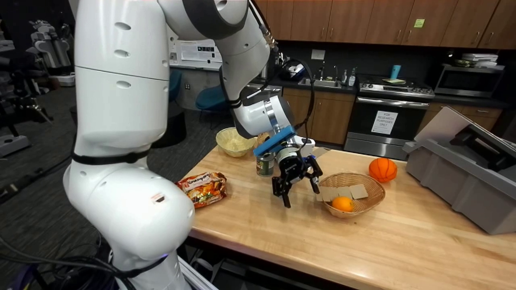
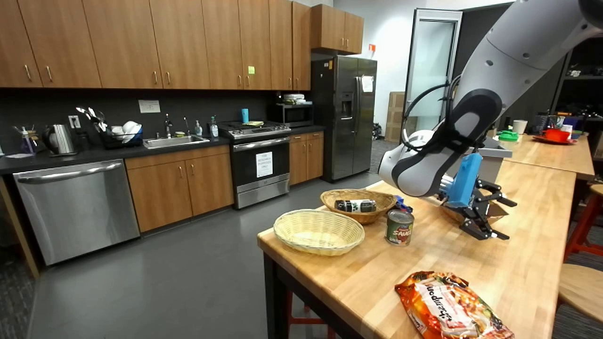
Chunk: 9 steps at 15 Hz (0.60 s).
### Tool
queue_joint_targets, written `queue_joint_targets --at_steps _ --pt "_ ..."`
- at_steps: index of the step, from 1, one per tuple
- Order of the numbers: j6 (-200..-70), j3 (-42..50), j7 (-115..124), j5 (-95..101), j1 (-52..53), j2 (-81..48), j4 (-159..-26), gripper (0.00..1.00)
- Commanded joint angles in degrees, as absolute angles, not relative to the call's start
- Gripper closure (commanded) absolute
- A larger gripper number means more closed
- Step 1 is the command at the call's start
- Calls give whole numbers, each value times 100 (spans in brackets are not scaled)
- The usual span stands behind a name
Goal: Move the brown paper to the table
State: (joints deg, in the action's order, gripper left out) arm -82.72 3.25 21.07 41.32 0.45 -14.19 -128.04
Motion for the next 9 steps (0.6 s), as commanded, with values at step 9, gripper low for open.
queue_joint_targets --at_steps 9 --pt "-7946 171 2100 4365 60 -1488 -12209 0"
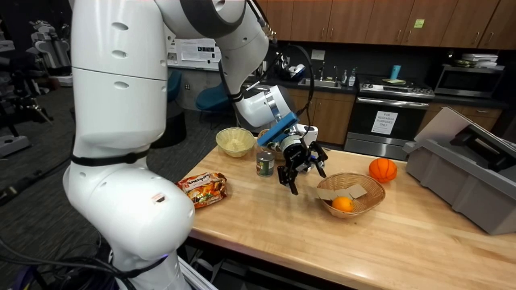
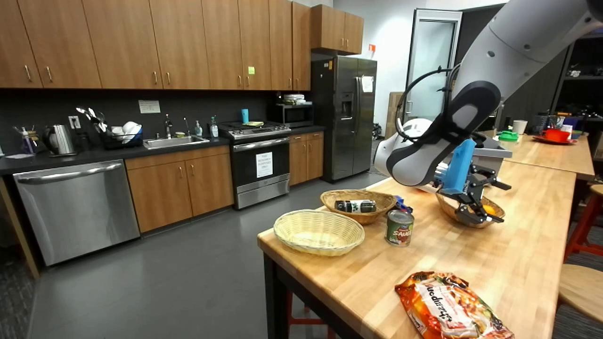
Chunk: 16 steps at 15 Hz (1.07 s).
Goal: Move the brown paper to the table
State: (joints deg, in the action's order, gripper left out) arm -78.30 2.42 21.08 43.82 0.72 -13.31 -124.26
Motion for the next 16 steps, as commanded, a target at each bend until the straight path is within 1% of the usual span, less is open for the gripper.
queue_joint_targets --at_steps 1,8,9,10,11,16 --pt "-8027 156 2067 4340 51 -1592 -12118 0" --pt "-8480 154 1936 4264 29 -2151 -11840 0" --pt "-8510 162 1939 4266 21 -2186 -11849 24" --pt "-8508 169 1937 4264 21 -2217 -11852 26" --pt "-8510 174 1930 4266 21 -2248 -11855 32" --pt "-8480 194 1941 4288 29 -2310 -11871 72"
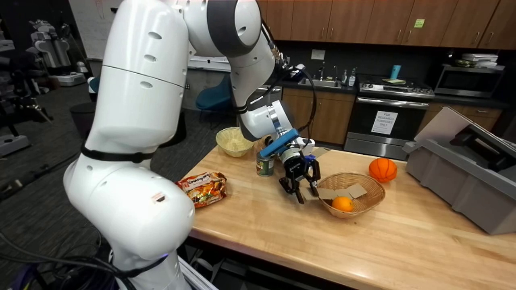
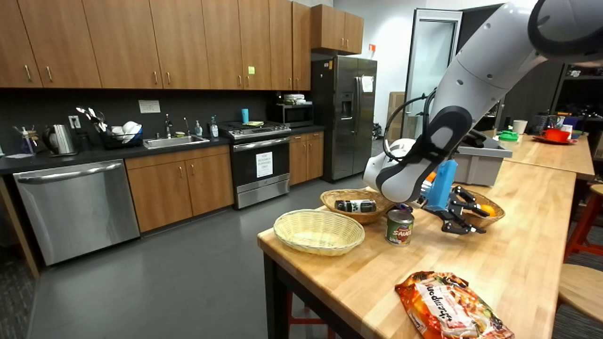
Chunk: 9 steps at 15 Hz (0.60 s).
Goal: Move the brown paper to the table
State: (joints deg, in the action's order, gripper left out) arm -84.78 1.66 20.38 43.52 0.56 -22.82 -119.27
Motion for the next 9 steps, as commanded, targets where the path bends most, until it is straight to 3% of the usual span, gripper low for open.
queue_joint_targets --at_steps 1,4,9 --pt "-8460 196 1940 4290 36 -2328 -11857 79" --pt "-8433 198 1932 4300 45 -2350 -11844 100" --pt "-8380 211 1881 4341 45 -2285 -11854 100"
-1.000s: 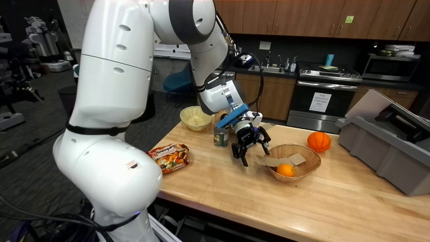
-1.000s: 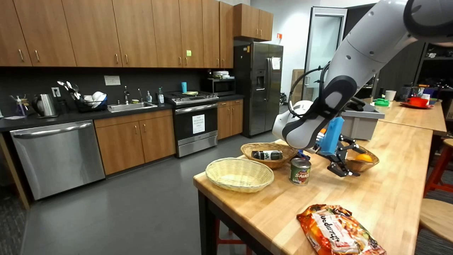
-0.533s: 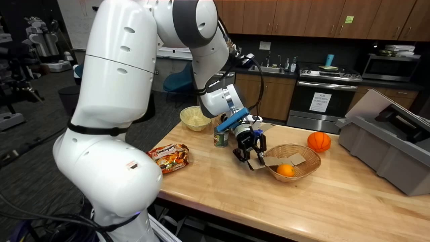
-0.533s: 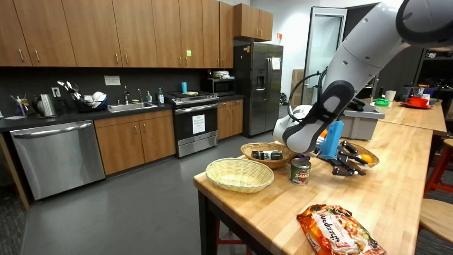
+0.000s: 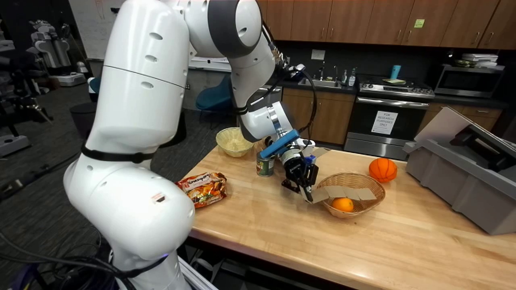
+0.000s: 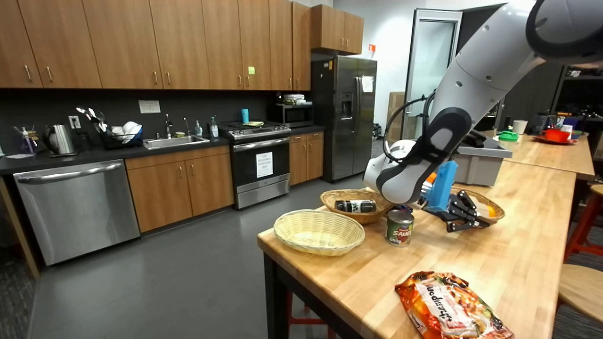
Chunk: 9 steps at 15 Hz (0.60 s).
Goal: Move the brown paper to the table
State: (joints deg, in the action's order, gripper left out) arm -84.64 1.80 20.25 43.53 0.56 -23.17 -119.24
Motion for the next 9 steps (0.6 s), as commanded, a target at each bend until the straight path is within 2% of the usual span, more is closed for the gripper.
queue_joint_targets --at_steps 1,9 --pt "-8376 209 1855 4354 45 -2247 -11861 100" --pt "-8301 188 1746 4667 81 -1263 -12054 100"
